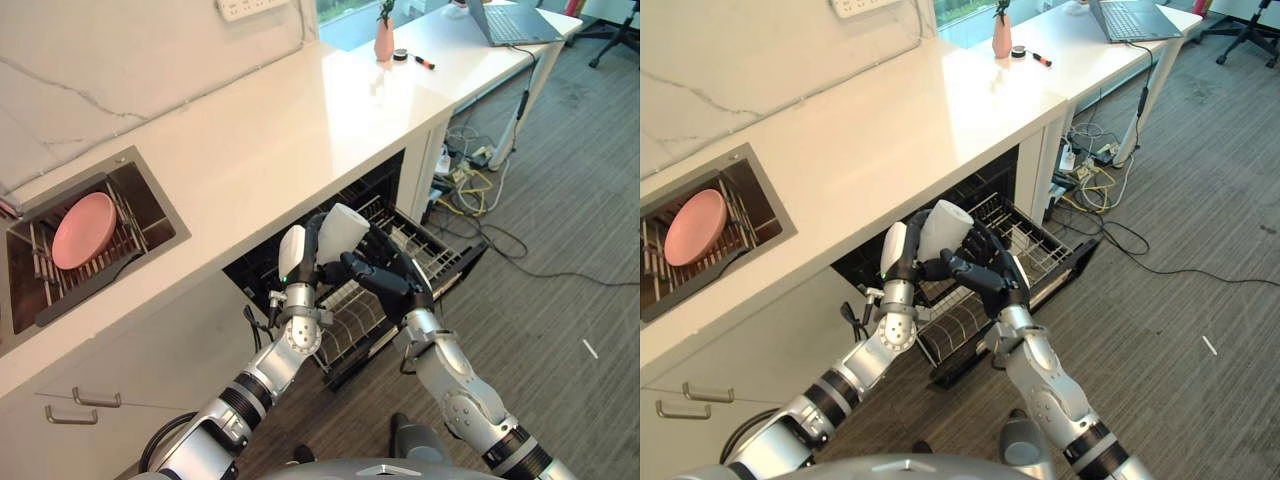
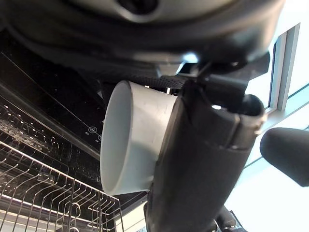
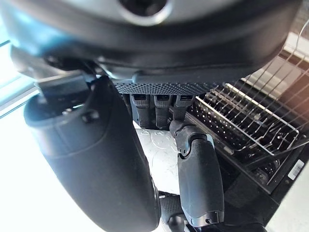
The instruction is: Place the dishes in the dishwasher.
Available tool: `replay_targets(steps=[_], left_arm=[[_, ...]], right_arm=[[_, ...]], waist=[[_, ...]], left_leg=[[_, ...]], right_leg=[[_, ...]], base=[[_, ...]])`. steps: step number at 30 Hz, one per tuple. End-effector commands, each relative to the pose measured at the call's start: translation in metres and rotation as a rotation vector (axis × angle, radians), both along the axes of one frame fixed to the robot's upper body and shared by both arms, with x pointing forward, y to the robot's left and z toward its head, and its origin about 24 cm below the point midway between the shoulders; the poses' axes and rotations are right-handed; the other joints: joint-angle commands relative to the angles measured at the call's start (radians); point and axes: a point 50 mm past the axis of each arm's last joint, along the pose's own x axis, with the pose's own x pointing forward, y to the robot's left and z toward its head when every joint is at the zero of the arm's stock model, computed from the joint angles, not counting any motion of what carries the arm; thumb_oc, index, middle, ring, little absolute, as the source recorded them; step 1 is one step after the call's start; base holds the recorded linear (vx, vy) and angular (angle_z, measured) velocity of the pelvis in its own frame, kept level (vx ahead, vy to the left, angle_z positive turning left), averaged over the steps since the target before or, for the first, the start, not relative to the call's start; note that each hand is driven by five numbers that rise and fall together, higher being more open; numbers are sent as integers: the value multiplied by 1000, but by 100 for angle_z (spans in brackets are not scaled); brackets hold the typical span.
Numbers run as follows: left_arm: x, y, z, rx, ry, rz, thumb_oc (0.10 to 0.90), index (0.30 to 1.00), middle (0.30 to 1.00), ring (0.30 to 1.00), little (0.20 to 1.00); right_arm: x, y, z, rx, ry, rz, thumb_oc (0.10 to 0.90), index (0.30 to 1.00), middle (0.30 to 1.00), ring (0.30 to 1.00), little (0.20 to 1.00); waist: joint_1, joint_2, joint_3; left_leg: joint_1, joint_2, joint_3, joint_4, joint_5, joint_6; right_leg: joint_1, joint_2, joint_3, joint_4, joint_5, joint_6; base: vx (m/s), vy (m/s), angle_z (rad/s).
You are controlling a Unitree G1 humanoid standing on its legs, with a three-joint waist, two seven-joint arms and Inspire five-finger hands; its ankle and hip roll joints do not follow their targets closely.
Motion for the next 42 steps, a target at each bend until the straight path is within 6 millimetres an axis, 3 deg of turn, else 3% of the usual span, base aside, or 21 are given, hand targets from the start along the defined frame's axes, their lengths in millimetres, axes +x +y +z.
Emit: replay_targets(steps=[1, 20, 34, 42], left_arm=[[19, -23, 44, 15, -212, -108, 400, 300, 300, 300, 300], [20, -61, 45, 151, -232, -227, 400, 300, 300, 300, 300], [14, -82, 54, 181, -279, -355, 400, 300, 300, 300, 300], [6, -94, 64, 139, -290, -462, 400, 300, 300, 300, 300]], right_arm=[[19, 44, 72, 324, -290, 53, 800, 900, 900, 900, 900], [37, 102, 59, 479, -20, 46, 800, 900, 900, 900, 900], [42, 123, 47, 529, 89, 49, 800, 900, 900, 900, 900], [47, 124, 47, 534, 95, 50, 800, 900, 900, 900, 900]], waist=[[3, -120, -27], [44, -119, -34], [56, -117, -37], [57, -114, -38]], left_leg=[[17, 3, -43, -5, -51, -63], [4, -3, -90, -5, -51, -65], [5, -3, -102, -5, -52, -67], [7, -4, -105, -5, -51, -69]], right_leg=[[240, -60, -47, -381, 173, 114], [256, -61, -86, -381, 164, 107], [259, -61, -97, -381, 156, 106], [261, -60, -102, -381, 151, 106]], base=[[23, -6, 6], [12, 2, 9], [6, -1, 4], [0, 0, 0]])
